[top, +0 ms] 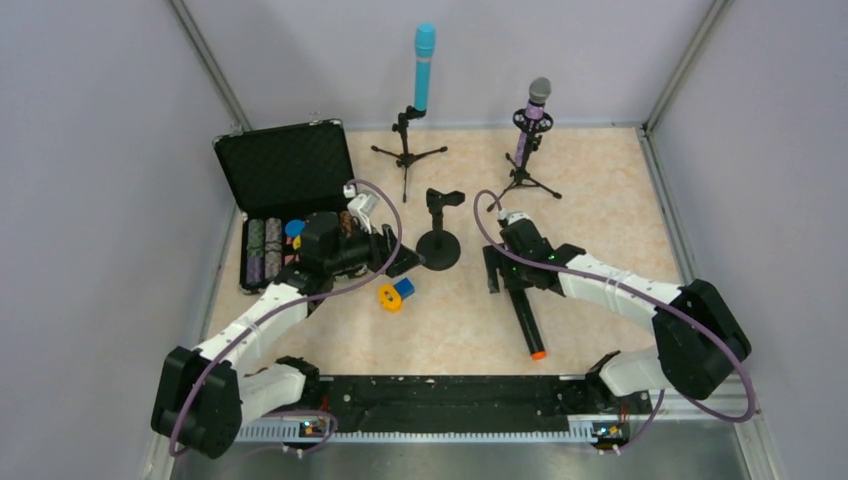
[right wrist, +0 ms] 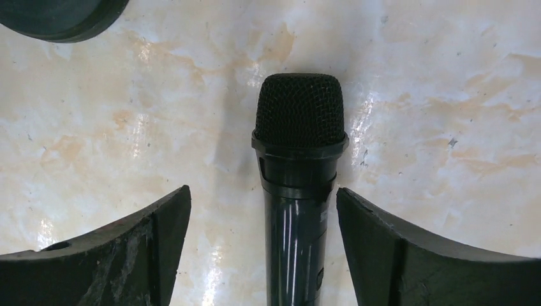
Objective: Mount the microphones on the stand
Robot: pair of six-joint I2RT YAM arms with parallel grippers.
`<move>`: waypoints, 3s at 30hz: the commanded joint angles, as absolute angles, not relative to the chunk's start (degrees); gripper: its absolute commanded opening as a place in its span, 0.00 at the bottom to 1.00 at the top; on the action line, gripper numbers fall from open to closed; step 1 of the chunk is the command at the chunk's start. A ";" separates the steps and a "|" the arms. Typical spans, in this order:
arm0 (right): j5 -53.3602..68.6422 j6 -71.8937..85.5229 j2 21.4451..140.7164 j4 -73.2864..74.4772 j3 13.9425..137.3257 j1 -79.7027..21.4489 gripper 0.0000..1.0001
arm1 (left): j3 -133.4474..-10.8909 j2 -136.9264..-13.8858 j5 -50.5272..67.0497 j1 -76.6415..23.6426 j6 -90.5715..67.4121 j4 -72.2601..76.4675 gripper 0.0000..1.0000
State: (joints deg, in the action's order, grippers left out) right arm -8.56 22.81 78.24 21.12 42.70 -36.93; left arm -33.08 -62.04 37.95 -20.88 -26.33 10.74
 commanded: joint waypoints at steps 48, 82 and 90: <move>0.52 14.78 78.41 16.54 40.86 -36.47 0.00 | -36.53 -66.56 33.01 -22.11 -32.58 21.22 0.85; 12.55 3.08 51.97 -13.24 37.76 -36.47 0.00 | -34.21 -62.50 30.69 -22.01 -8.87 33.94 0.88; 9.58 5.97 52.74 -18.02 40.03 -36.47 0.00 | -38.00 -63.28 33.34 -22.04 -5.79 30.71 0.87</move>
